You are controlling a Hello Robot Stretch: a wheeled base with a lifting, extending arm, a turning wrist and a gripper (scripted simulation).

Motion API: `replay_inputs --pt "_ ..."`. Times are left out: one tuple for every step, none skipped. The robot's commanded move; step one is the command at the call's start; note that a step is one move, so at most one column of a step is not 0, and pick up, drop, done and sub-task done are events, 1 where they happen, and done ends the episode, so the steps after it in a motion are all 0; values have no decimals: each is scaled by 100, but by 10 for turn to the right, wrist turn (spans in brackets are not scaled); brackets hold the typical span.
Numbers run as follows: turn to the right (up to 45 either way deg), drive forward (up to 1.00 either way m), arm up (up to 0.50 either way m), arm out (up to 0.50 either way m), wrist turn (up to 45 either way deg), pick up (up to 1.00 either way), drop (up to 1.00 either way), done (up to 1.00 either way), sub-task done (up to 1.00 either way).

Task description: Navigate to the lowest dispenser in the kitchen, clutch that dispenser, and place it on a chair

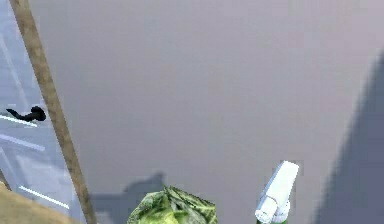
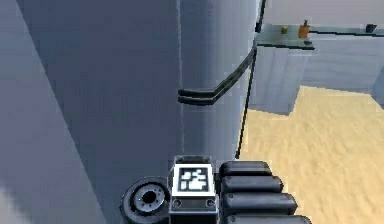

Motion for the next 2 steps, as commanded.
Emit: replay_inputs --pt "90 0 0 0 0 0 0 0 0" --pt "-90 0 0 0 0 0 0 0 0"
